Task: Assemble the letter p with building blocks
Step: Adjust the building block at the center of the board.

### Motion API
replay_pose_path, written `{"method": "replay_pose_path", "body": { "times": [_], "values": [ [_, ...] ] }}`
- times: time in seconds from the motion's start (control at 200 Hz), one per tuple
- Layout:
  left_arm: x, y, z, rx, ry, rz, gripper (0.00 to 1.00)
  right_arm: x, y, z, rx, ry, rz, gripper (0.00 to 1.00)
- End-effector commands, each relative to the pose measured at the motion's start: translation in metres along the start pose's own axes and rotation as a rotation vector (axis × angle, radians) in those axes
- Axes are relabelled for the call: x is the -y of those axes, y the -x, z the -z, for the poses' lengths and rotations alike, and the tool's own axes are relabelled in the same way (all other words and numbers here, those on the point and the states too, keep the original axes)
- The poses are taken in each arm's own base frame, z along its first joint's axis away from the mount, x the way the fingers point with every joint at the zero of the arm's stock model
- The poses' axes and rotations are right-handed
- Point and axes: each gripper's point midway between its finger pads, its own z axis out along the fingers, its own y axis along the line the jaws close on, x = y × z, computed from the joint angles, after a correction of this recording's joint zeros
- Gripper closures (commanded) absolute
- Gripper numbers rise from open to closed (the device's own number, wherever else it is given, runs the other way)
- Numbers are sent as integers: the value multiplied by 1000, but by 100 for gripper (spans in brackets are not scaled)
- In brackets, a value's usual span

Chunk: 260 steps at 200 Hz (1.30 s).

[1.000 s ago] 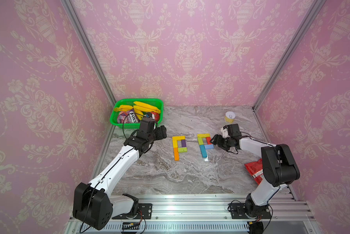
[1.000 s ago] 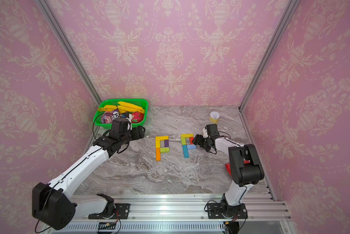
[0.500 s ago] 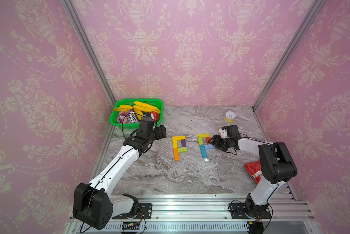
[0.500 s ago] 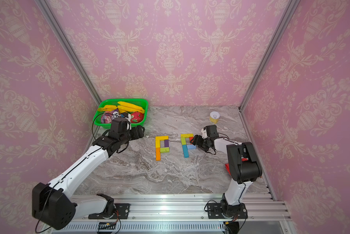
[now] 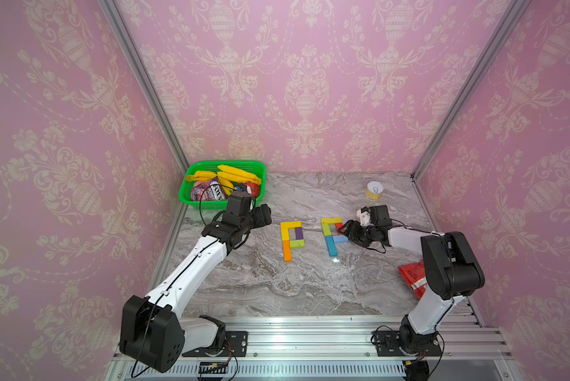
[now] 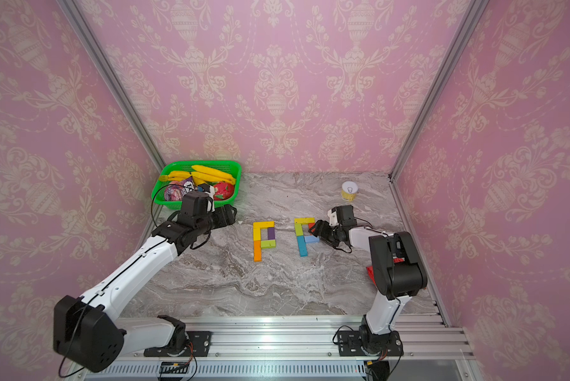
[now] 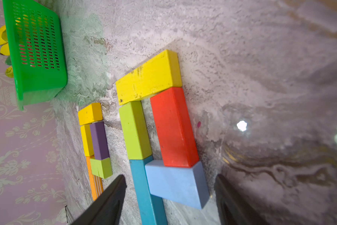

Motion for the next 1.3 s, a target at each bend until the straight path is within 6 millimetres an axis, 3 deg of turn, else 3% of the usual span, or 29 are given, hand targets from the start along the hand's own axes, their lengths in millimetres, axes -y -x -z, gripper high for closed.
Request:
{"method": "replay_pose_path", "body": {
  "times": [0.0, 0.935, 1.296],
  "values": [
    [-5, -7, -5, -23, 5, 17, 16, 6, -11, 3, -22, -8, -40, 25],
    [-4, -13, -13, -48, -9, 33, 16, -9, -16, 1, -31, 26, -24, 25],
    [-6, -16, -15, -57, 1, 34, 15, 2, -19, 4, -27, -42, -15, 24]
  ]
}}
